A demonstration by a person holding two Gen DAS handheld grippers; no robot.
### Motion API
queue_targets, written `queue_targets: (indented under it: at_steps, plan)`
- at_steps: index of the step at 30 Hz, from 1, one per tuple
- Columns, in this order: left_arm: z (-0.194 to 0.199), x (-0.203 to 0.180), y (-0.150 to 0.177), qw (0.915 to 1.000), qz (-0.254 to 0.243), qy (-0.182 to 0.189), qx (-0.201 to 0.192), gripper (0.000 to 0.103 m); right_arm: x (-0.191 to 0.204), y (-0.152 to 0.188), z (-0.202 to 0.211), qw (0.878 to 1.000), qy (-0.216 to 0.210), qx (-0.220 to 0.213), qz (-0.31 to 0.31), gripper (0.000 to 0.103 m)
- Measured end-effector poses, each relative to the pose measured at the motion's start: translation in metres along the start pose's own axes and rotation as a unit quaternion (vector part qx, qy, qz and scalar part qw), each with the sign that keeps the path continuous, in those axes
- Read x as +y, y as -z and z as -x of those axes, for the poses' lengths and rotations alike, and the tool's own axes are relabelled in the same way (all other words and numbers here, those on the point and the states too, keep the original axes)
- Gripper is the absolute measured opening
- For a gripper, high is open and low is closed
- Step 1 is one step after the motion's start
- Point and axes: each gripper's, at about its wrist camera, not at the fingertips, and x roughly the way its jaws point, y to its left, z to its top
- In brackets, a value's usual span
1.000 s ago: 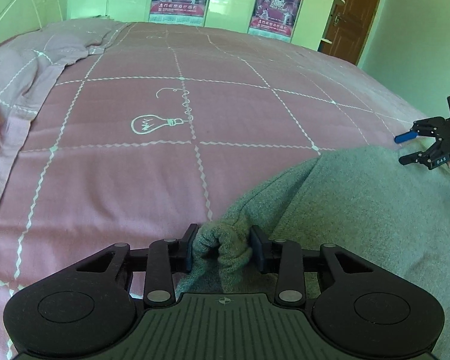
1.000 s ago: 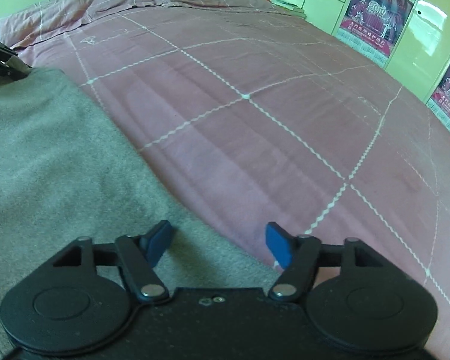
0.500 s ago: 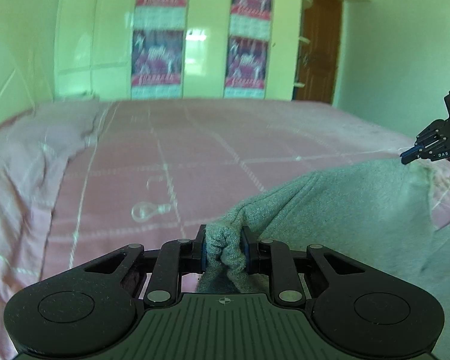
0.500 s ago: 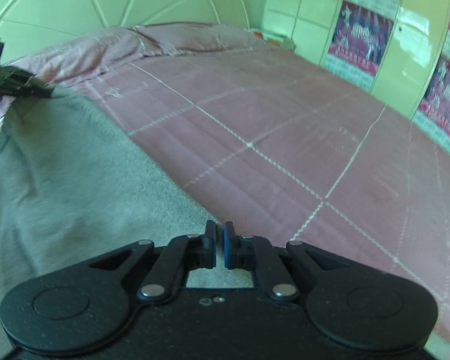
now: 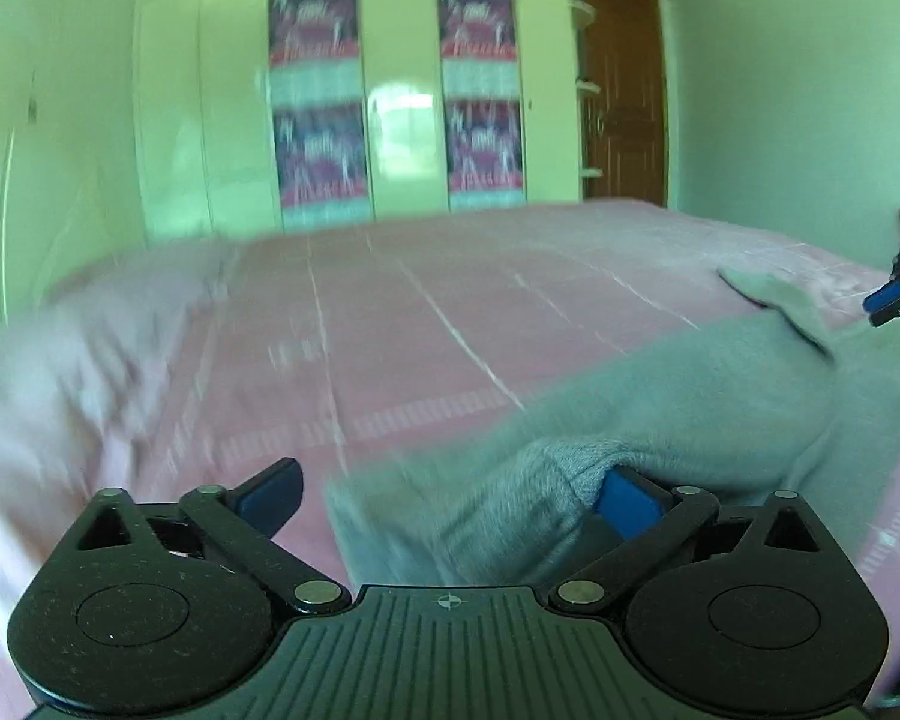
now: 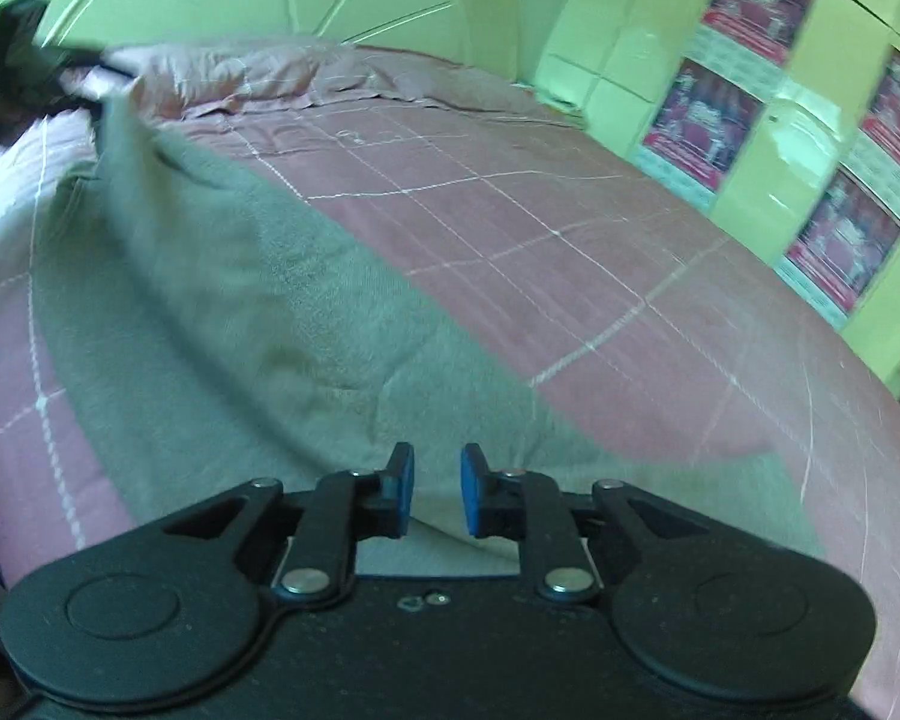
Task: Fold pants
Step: 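Lift the cuffs and fold them over toward the waistband, then open both tools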
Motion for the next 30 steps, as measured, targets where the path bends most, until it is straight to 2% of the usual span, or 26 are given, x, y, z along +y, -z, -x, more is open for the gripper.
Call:
queue_targets:
  at_steps: [2, 4, 6, 9, 12, 14, 16, 18, 20, 21, 25, 27, 28, 30]
  plan:
    - [0.012, -0.010, 0.017, 0.9971, 0.070, -0.027, 0.010, 0.101, 0.003, 0.011, 0.007, 0.999, 0.012, -0.017, -0.044, 0.007]
    - [0.025, -0.017, 0.026, 0.9889, 0.141, -0.046, 0.009, 0.101, 0.007, 0.018, 0.011, 0.995, 0.024, -0.032, -0.089, 0.008]
    - [0.039, -0.020, 0.034, 0.9730, 0.226, -0.047, -0.012, 0.101, 0.010, 0.027, 0.013, 0.990, 0.037, -0.044, -0.129, 0.009]
    - [0.047, -0.028, 0.035, 0.9520, 0.298, -0.058, -0.035, 0.101, 0.021, 0.034, 0.013, 0.984, 0.048, -0.057, -0.161, 0.009]
    - [0.042, -0.035, 0.043, 0.9245, 0.377, -0.044, -0.033, 0.101, 0.031, 0.037, 0.009, 0.982, 0.063, -0.061, -0.168, 0.010]
    - [0.032, -0.039, 0.051, 0.9095, 0.413, -0.034, -0.025, 0.096, 0.030, 0.036, 0.005, 0.978, 0.069, -0.059, -0.186, 0.012]
    - [0.015, -0.036, 0.058, 0.8886, 0.458, -0.018, -0.020, 0.090, 0.031, 0.034, -0.001, 0.973, 0.075, -0.057, -0.212, 0.016]
    - [0.002, -0.029, 0.064, 0.8671, 0.498, -0.004, -0.020, 0.086, 0.026, 0.033, -0.010, 0.964, 0.079, -0.050, -0.248, 0.023]
    - [-0.013, -0.023, 0.070, 0.8459, 0.533, 0.002, -0.016, 0.084, 0.017, 0.033, -0.019, 0.952, 0.068, -0.046, -0.296, 0.039]
    - [-0.018, -0.022, 0.074, 0.8383, 0.545, 0.004, -0.019, 0.083, 0.011, 0.034, -0.024, 0.944, 0.064, -0.043, -0.321, 0.044]
    - [-0.033, -0.020, 0.079, 0.8271, 0.562, 0.000, -0.022, 0.082, -0.007, 0.037, -0.047, 0.916, 0.049, -0.022, -0.398, 0.046]
    - [-0.039, -0.019, 0.077, 0.8274, 0.561, 0.002, -0.024, 0.082, -0.019, 0.037, -0.060, 0.896, 0.036, -0.011, -0.442, 0.046]
    - [-0.044, -0.019, 0.074, 0.8307, 0.556, 0.000, -0.023, 0.080, -0.026, 0.037, -0.069, 0.884, 0.033, 0.002, -0.467, 0.046]
    - [-0.052, -0.017, 0.068, 0.8354, 0.549, -0.010, -0.019, 0.051, -0.037, 0.039, -0.085, 0.862, 0.030, 0.026, -0.505, 0.046]
